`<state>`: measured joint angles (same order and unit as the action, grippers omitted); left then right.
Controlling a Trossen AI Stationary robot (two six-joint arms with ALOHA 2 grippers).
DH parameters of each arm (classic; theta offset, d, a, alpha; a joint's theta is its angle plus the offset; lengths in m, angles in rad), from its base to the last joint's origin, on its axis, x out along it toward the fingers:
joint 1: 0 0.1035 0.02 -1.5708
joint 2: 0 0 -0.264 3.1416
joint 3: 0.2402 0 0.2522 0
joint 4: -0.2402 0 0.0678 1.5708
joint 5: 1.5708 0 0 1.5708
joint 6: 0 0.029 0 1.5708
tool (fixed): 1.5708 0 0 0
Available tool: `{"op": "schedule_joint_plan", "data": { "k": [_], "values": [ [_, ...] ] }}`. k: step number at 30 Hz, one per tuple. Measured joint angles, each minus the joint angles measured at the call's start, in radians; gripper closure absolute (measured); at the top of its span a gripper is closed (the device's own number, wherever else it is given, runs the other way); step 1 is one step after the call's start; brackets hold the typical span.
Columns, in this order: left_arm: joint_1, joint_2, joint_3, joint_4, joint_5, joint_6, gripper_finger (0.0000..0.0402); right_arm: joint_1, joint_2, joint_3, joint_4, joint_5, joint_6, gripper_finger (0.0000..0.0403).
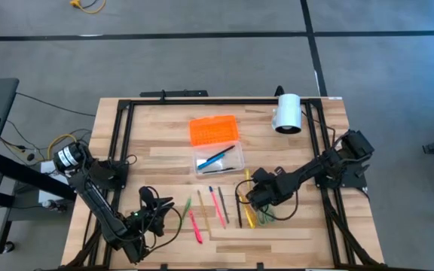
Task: Pick & place school supplies into a supply box
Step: Put the right yellow pen into the supply box
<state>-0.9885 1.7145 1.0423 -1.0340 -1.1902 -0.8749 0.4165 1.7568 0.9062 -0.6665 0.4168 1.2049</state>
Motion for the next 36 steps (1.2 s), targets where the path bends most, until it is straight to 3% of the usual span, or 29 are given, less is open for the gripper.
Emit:
{"op": "schedule_joint_plan", "data": {
  "k": [13,17,23,36],
  "values": [
    [0.001,0.000,0.000,0.000,0.006,-0.005,0.0315,0.007,-0.062,0.013,-0.032,0.032,-0.019,0.0250],
    [0.004,0.000,0.000,0.000,0.004,-0.005,0.0315,0.008,-0.076,0.024,0.097,0.041,-0.110,0.0250],
    [0.009,0.000,0.000,0.000,0.005,-0.012,0.0315,-0.040,-0.002,0.024,0.211,0.027,-0.191,0.0255],
    [0.008,0.000,0.000,0.000,0.006,-0.012,0.0315,-0.092,0.032,0.023,0.177,0.004,-0.210,0.0265]
  ]
}}
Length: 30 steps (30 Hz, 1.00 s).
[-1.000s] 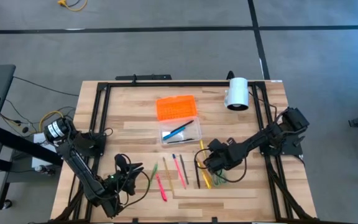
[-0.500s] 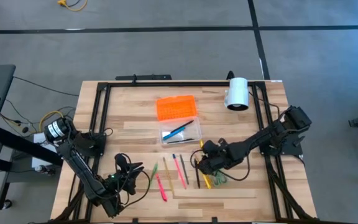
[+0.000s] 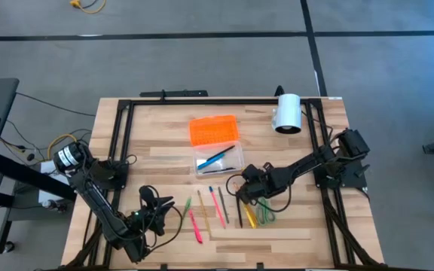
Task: Pick & place school supplies into a supply box
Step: Put the right yellow pen into the supply box
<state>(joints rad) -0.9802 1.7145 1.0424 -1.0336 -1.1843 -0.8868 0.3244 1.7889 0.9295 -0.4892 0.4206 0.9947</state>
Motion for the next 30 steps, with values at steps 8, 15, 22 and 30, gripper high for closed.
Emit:
{"op": "schedule_joint_plan", "data": {
  "k": [8,15,22,30],
  "values": [
    [0.000,0.000,0.000,0.000,0.000,0.000,0.0315,-0.007,-0.005,-0.015,-0.048,-0.070,0.027,0.0301],
    [0.000,0.000,0.000,0.000,0.000,0.000,0.0315,-0.007,-0.006,-0.016,-0.063,-0.108,0.018,0.0333],
    [0.000,0.000,0.000,0.000,0.000,-0.006,0.0315,-0.008,-0.006,-0.015,-0.095,-0.174,0.014,0.0365],
    [0.000,0.000,0.000,0.000,0.000,-0.015,0.0315,-0.033,-0.008,-0.012,-0.108,-0.223,-0.032,0.0372]
  ]
}}
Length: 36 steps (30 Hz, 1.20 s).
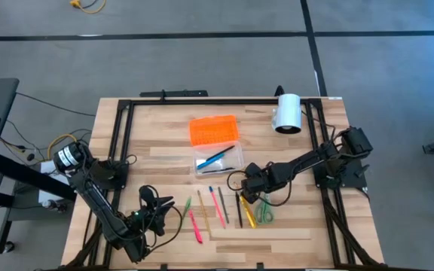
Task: Pick & place school supplies into a supply box
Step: Put the right yellow pen into the supply box
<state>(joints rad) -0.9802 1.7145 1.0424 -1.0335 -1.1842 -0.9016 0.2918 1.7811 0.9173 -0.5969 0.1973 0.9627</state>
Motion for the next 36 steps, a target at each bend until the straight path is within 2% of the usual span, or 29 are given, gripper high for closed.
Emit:
{"op": "schedule_joint_plan", "data": {
  "k": [10,18,36],
  "values": [
    [0.000,0.000,0.000,0.003,0.000,0.000,0.0315,-0.008,0.008,0.052,-0.054,-0.026,-0.082,0.0380],
    [0.000,0.000,0.000,0.003,0.000,0.000,0.0315,-0.016,0.007,0.059,-0.087,-0.080,-0.082,0.0369],
    [0.000,0.000,0.000,0.003,0.000,0.000,0.0315,-0.015,0.007,0.058,-0.087,-0.075,-0.100,0.0375]
  ]
}}
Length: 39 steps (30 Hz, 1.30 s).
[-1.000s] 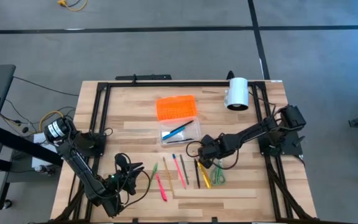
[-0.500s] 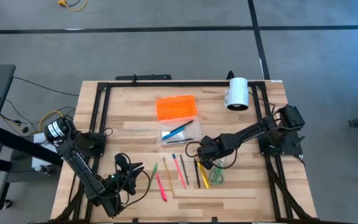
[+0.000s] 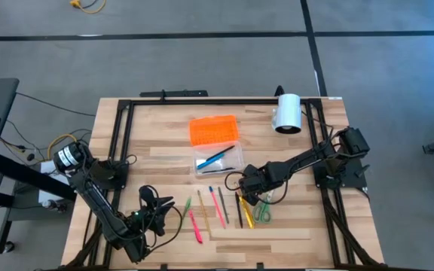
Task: Pick & place school supplies into a supply box
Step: Put the right yellow pen into the supply box
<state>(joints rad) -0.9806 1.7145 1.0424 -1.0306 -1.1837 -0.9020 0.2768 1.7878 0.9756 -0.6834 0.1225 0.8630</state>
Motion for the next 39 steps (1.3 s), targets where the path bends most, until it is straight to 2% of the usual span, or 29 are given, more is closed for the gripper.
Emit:
{"op": "schedule_joint_plan", "data": {
  "k": [18,39],
  "values": [
    [0.000,0.000,0.000,0.000,0.000,0.000,0.0315,0.000,0.000,0.000,0.003,0.007,0.000,0.0381],
    [0.000,0.000,0.000,0.000,0.000,0.000,0.0315,0.000,0.000,0.000,0.010,0.011,0.000,0.0364]
  ]
}}
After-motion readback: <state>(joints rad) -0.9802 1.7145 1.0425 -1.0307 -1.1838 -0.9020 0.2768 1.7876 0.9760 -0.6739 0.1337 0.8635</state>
